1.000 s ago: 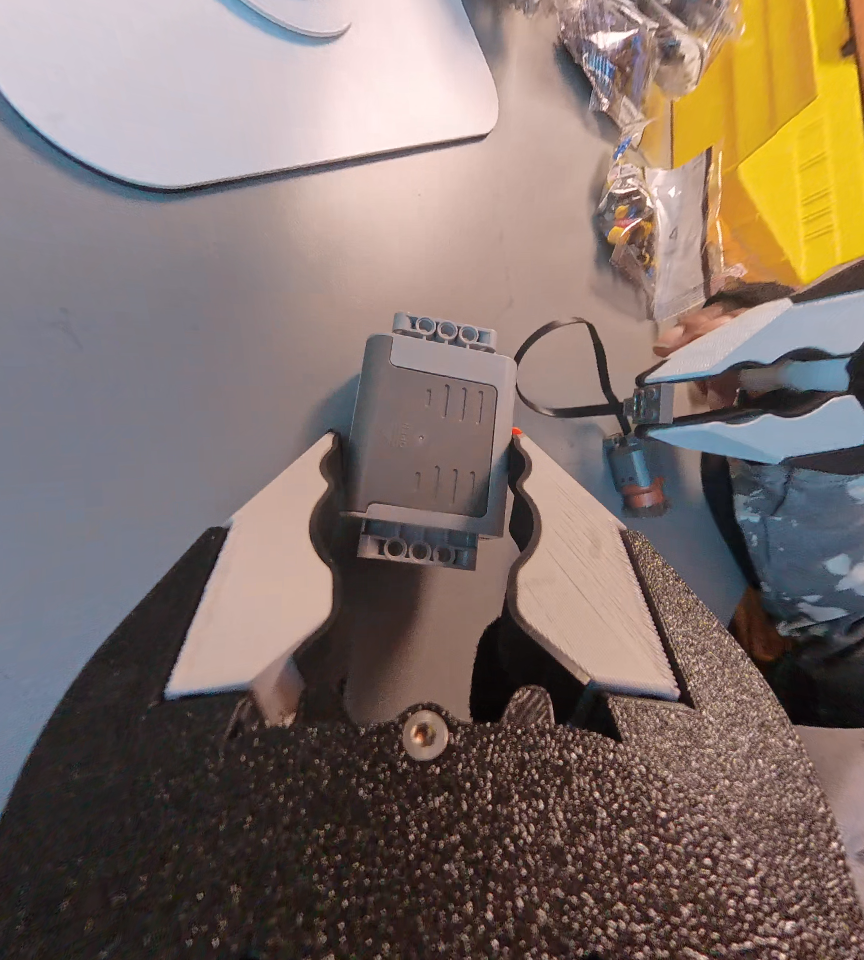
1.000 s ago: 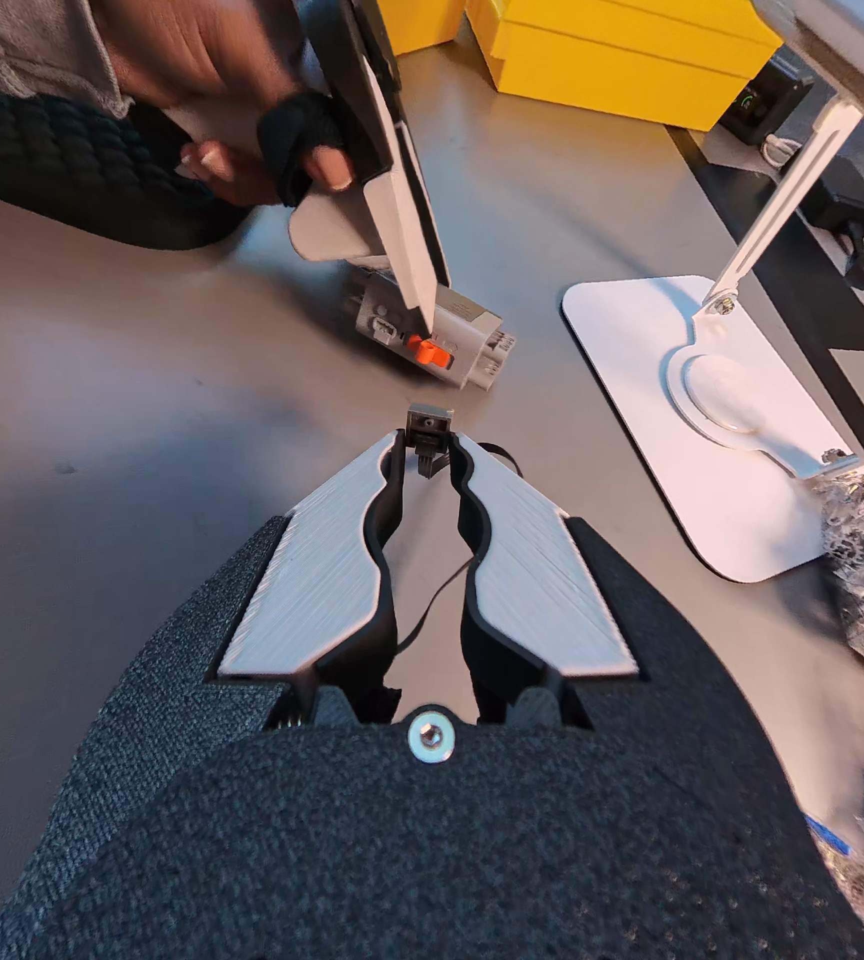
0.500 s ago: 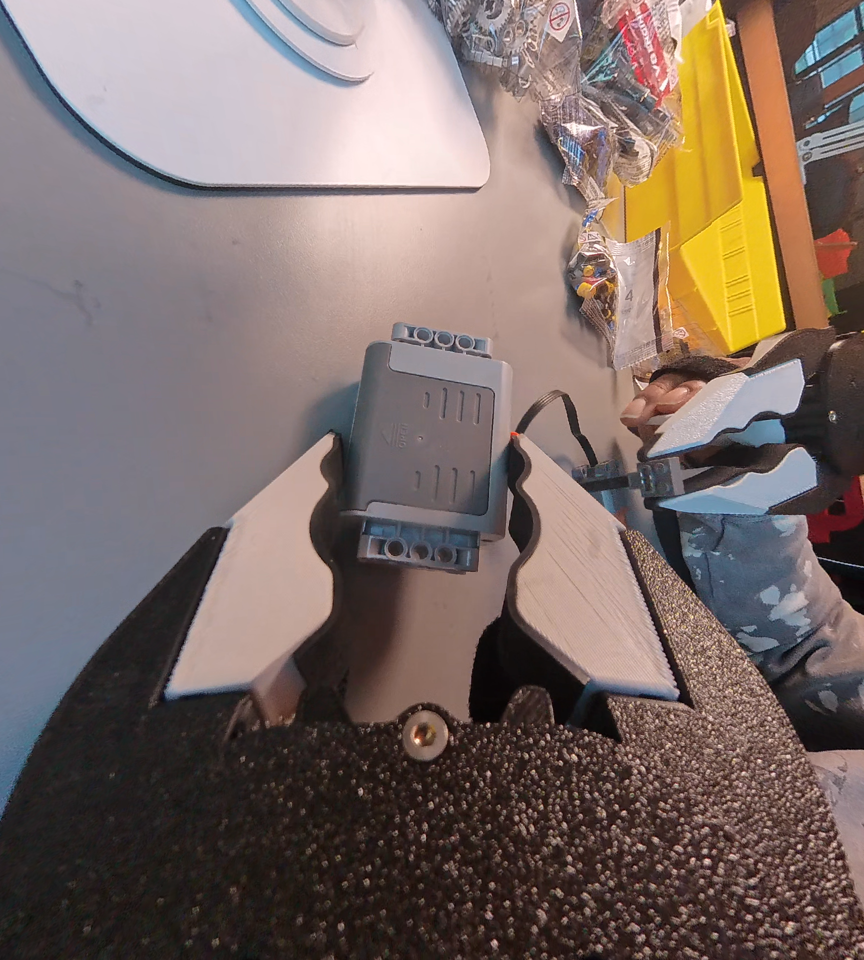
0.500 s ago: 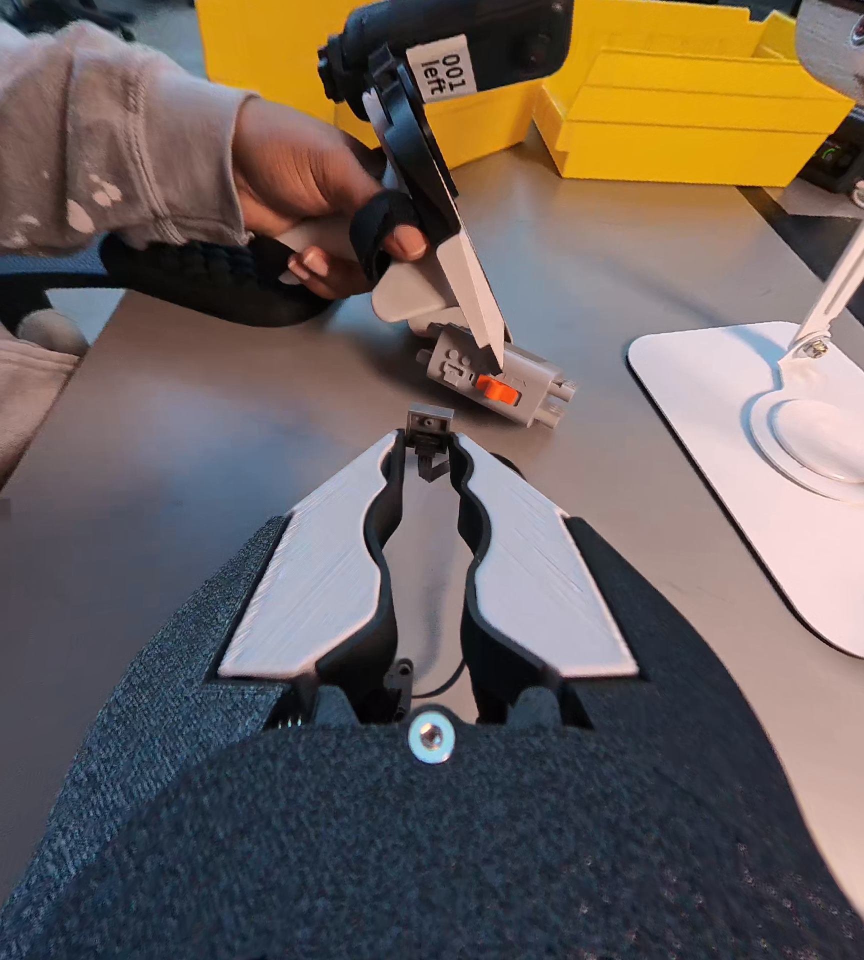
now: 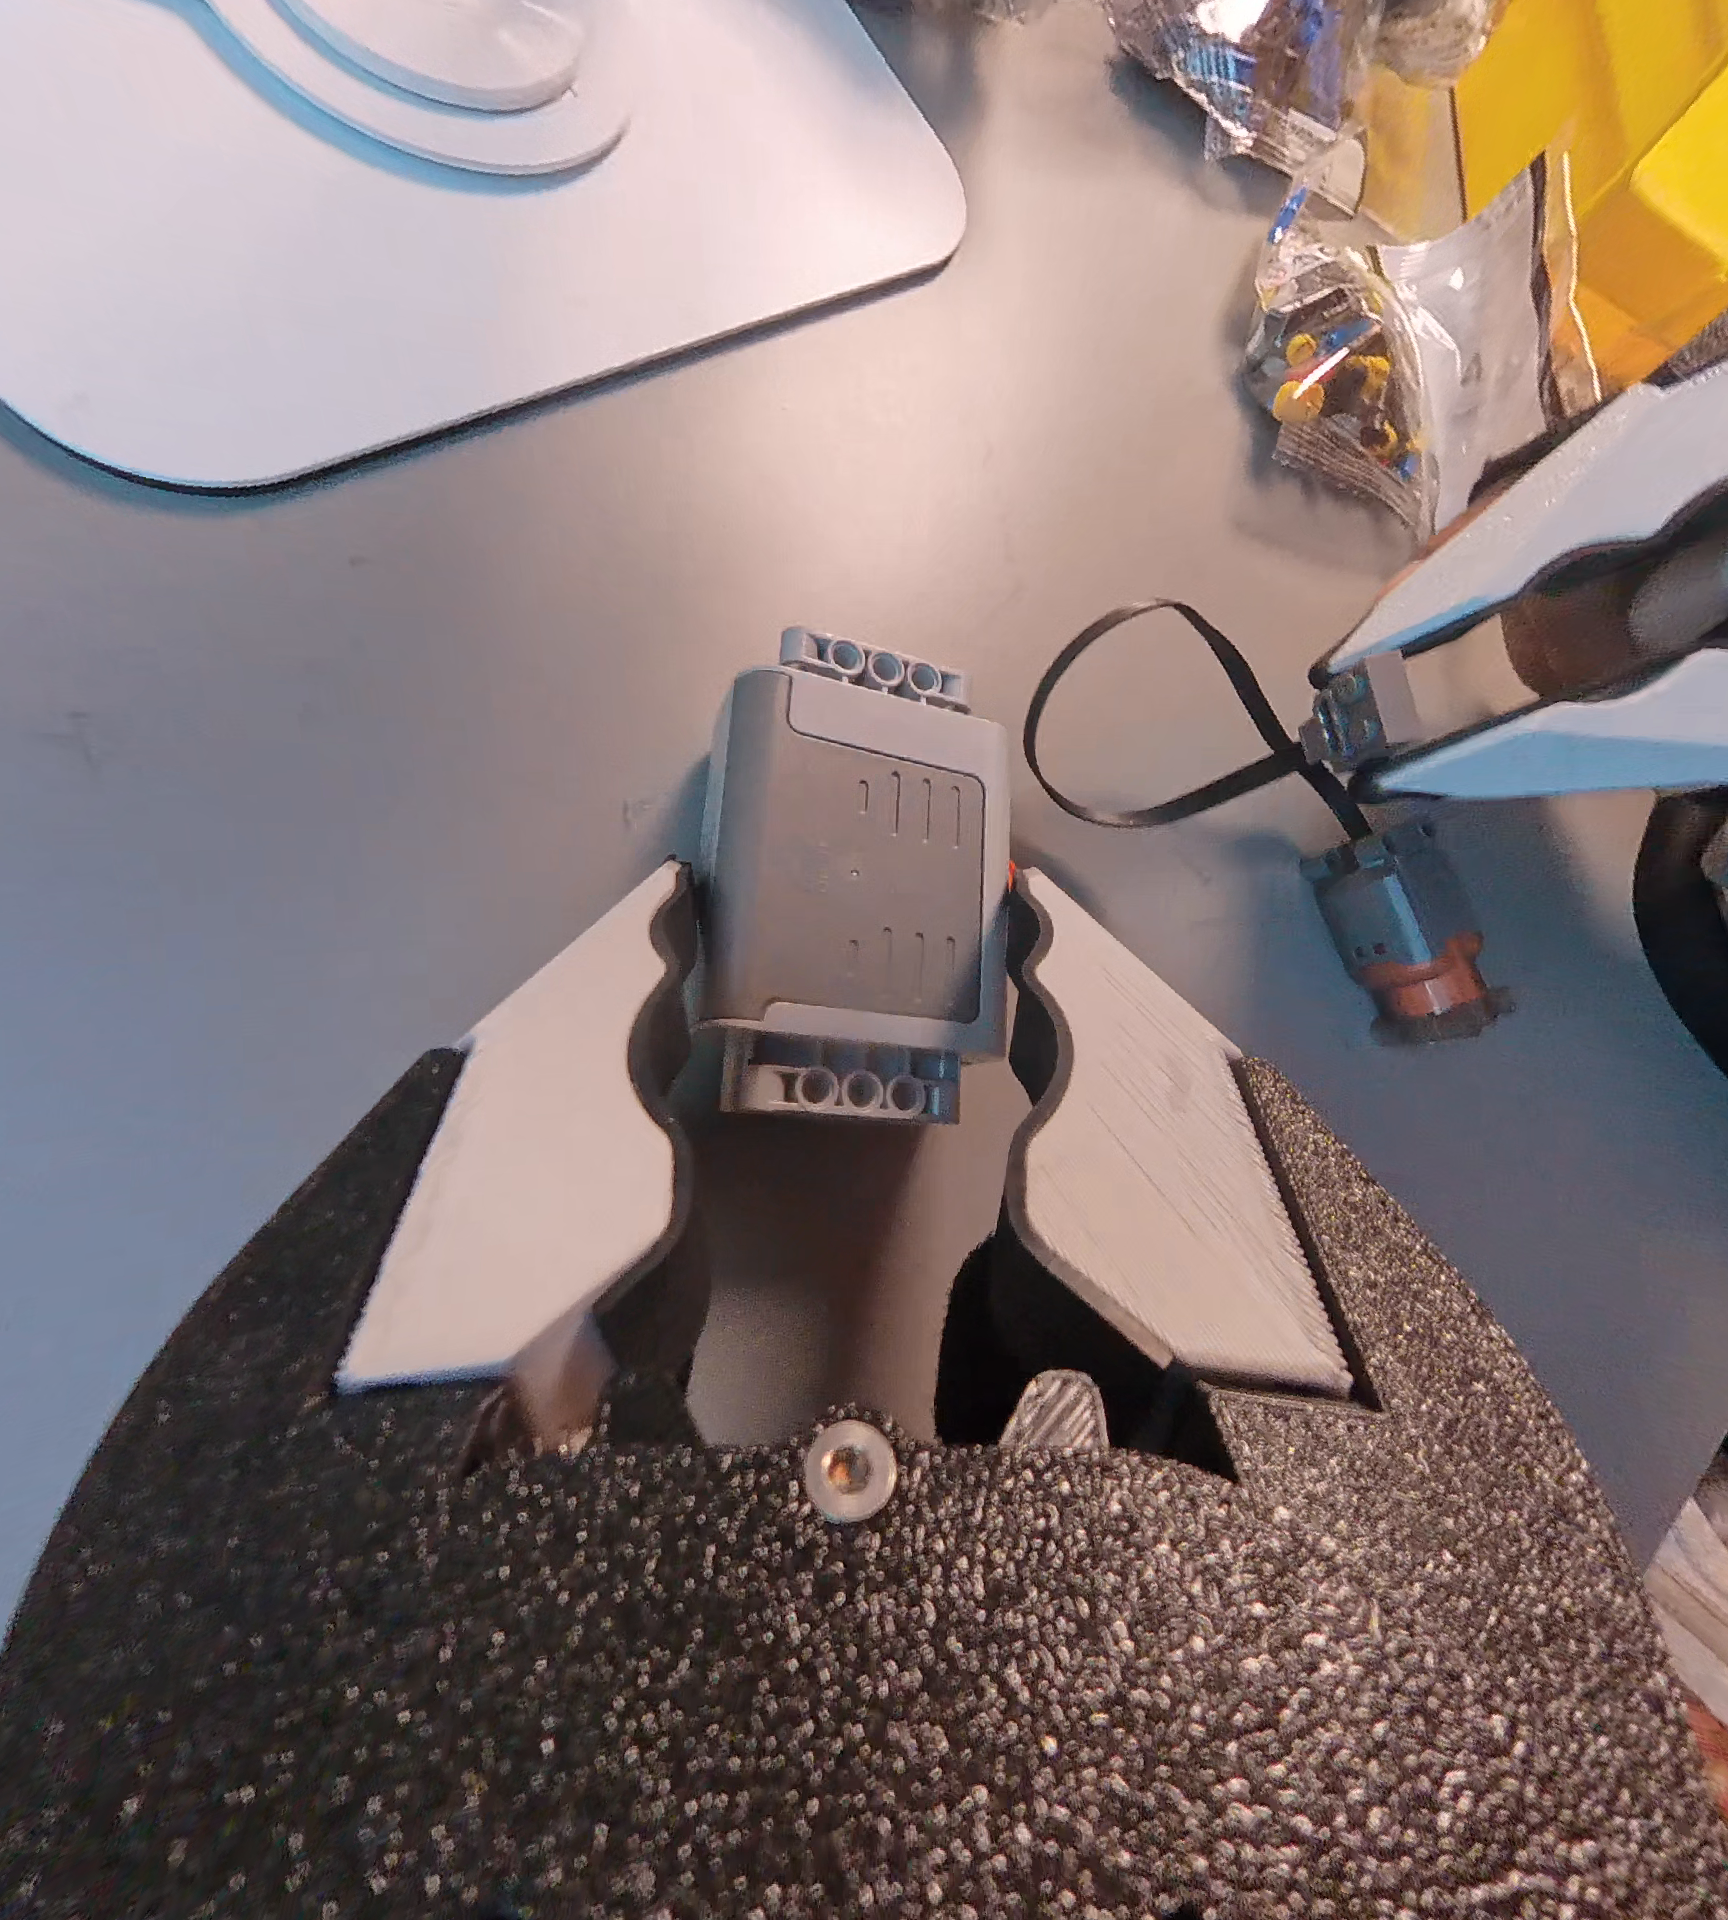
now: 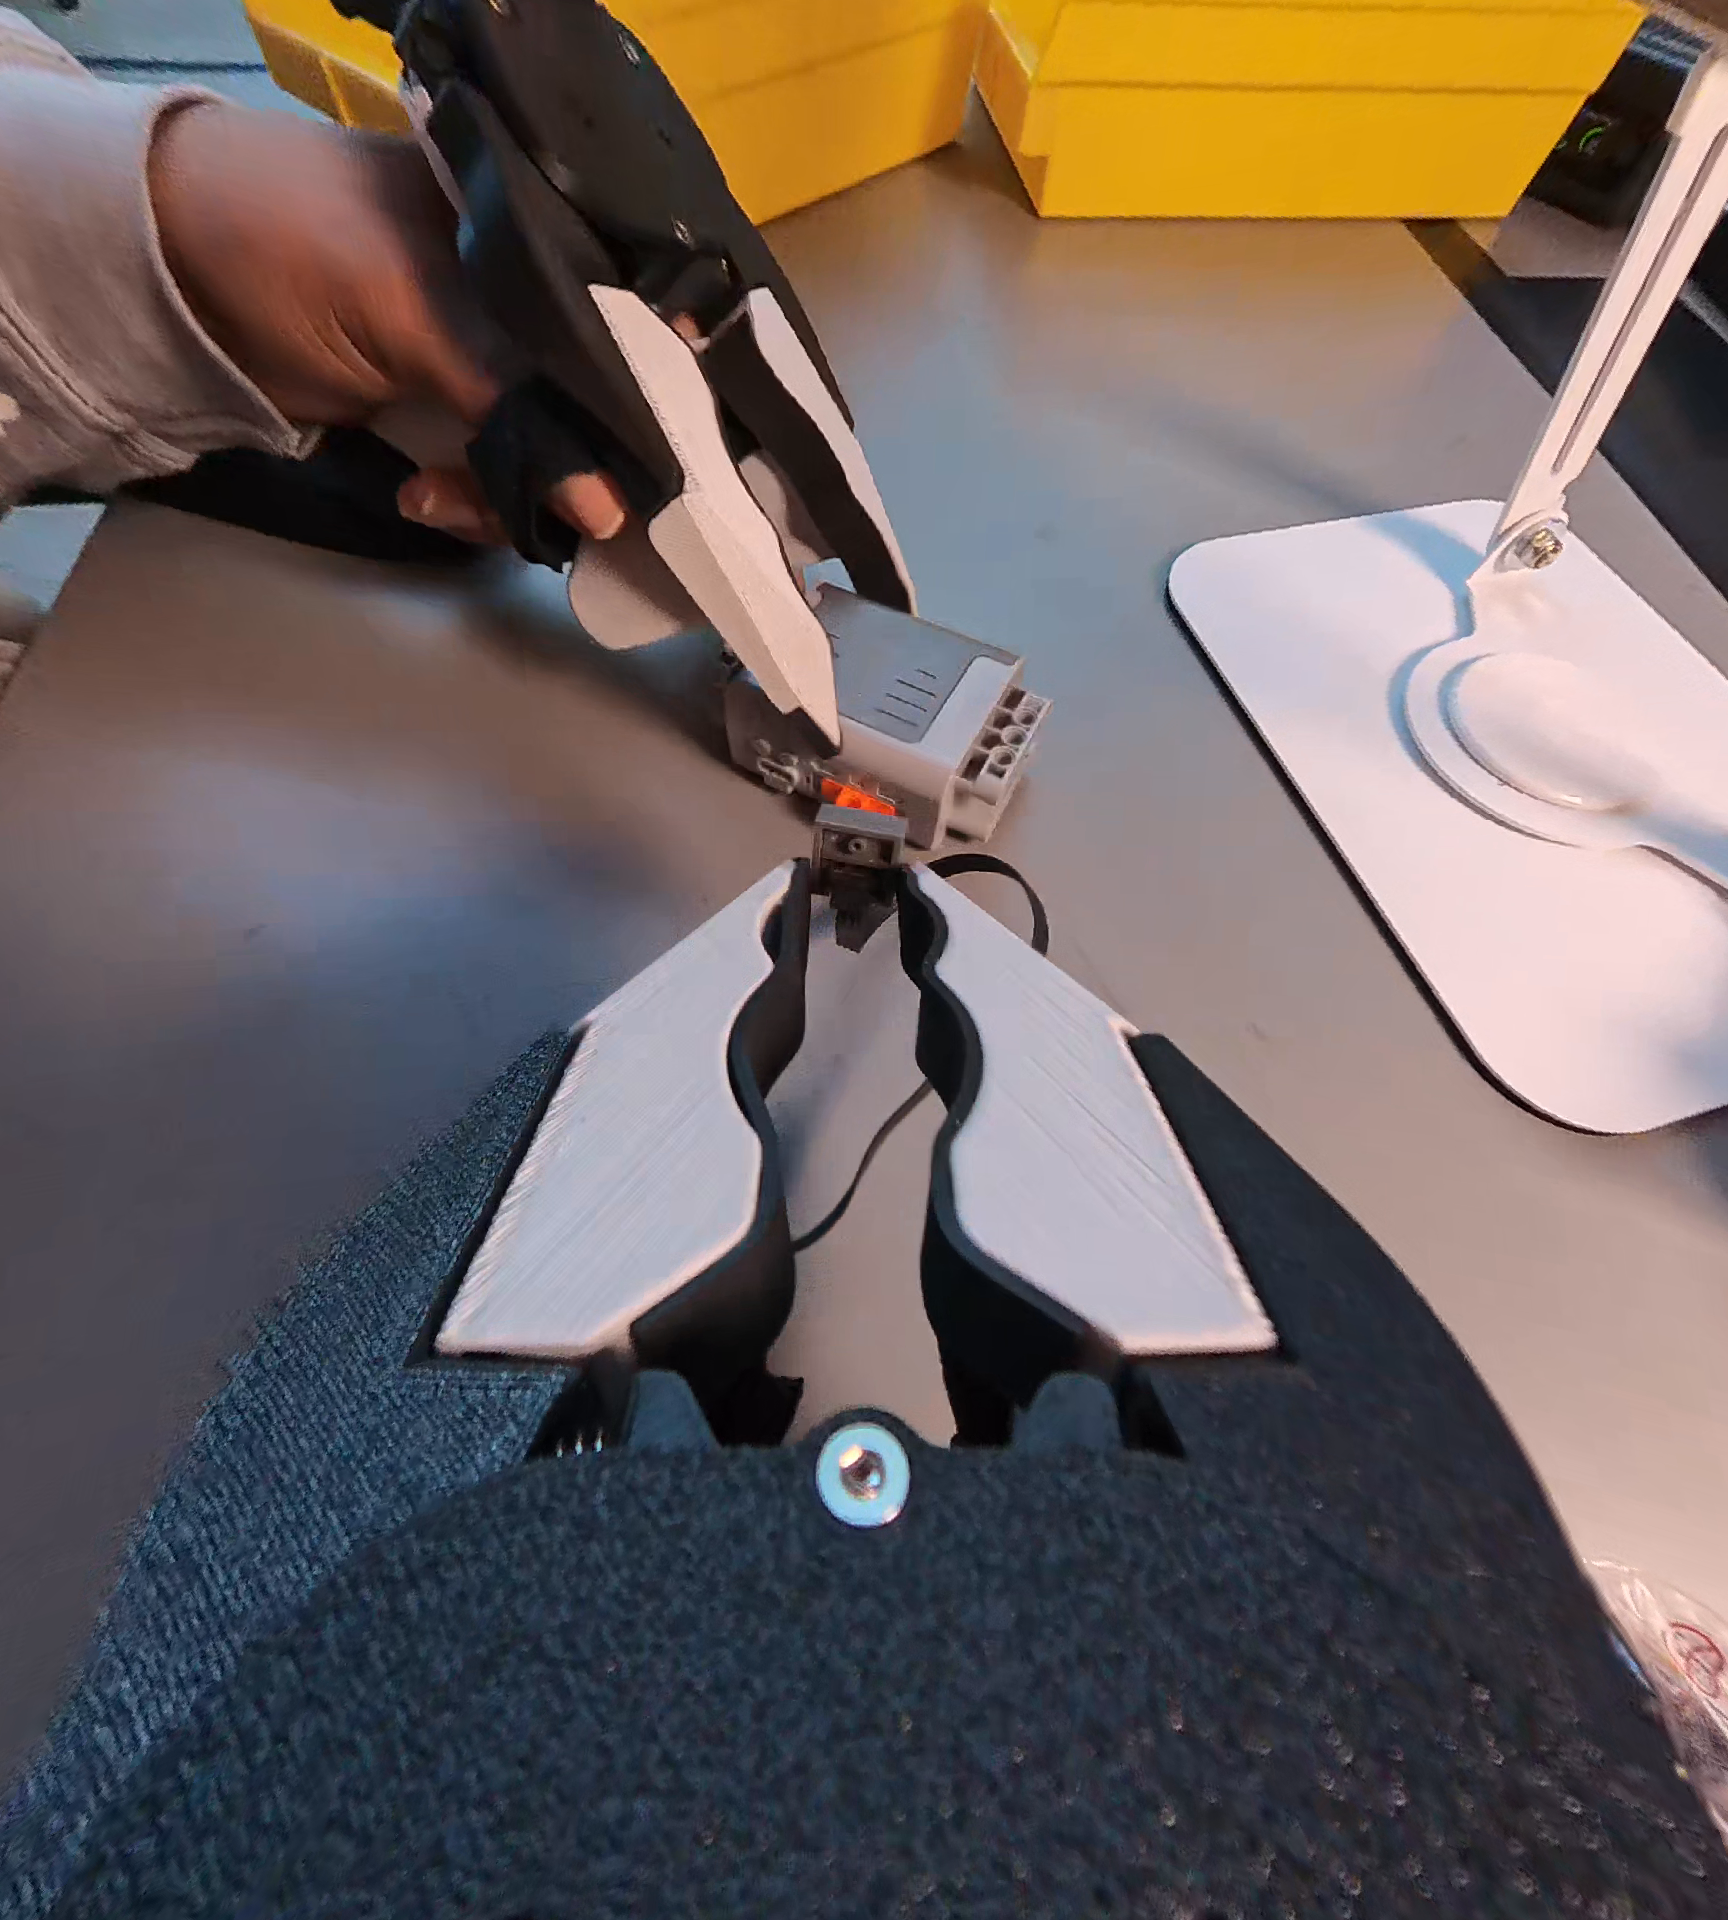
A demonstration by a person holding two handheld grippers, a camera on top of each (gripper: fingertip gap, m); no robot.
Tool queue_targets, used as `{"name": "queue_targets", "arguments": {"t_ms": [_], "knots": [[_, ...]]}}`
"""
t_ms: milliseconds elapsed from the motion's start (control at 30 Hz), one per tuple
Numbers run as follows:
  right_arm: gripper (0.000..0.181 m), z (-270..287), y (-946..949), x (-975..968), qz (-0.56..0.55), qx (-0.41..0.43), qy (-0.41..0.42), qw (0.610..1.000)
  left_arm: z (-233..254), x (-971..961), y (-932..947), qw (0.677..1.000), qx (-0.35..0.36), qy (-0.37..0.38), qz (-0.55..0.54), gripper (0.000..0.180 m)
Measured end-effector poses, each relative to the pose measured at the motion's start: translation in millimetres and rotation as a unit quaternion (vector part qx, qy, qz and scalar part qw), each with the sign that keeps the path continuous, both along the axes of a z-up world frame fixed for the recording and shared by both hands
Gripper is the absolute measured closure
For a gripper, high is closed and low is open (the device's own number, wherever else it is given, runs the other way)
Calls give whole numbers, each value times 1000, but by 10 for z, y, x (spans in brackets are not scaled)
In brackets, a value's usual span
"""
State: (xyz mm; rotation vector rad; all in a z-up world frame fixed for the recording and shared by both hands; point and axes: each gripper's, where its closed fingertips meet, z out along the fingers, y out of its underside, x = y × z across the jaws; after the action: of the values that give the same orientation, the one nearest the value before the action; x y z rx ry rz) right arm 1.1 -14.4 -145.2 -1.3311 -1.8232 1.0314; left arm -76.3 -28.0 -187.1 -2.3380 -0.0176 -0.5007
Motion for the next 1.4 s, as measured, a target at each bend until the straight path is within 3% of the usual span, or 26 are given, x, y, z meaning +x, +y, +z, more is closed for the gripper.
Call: {"name": "queue_targets", "arguments": {"t_ms": [100, 233, 300, 400, 667, 733, 833, 1033, 1167, 1300, 1400], "knots": [[165, -10, 62, 33, -7, 5, -6, 1000, 18, 54, -82, 998, 2, 13, -65, 115], [165, -30, 138, 72, -15, 8, -14, 1000, 182, 53, -199, 961, 53, 129, -237, 111], [165, -41, 160, 77, -18, 4, -15, 1000, 223, 29, -206, 917, 70, 206, -334, 105], [165, -76, 166, 82, -19, 1, -20, 1000, 165, -98, -115, 844, 20, 312, -436, 98], [165, -139, 107, 79, -7, -2, -31, 999, -85, -1, -86, 629, -88, 419, -649, 72], [165, -143, 88, 76, -4, -2, -32, 999, -188, -48, -95, 605, -102, 427, -664, 72], [165, -134, 67, 73, 0, -3, -32, 999, -224, -8, -65, 640, -83, 396, -653, 77], [165, -71, -51, 40, 20, -27, -17, 999, -167, 137, -108, 792, -27, 268, -547, 77], [165, -70, -166, 20, 40, -25, -18, 999, -30, 371, -193, 864, 40, 180, -468, 78], [165, -79, -239, 9, 55, -27, -17, 998, 164, 507, -162, 905, 115, 112, -395, 78], [165, -21, -281, 17, 68, -34, -5, 997, 284, 519, -105, 918, 152, 76, -360, 78]]}}
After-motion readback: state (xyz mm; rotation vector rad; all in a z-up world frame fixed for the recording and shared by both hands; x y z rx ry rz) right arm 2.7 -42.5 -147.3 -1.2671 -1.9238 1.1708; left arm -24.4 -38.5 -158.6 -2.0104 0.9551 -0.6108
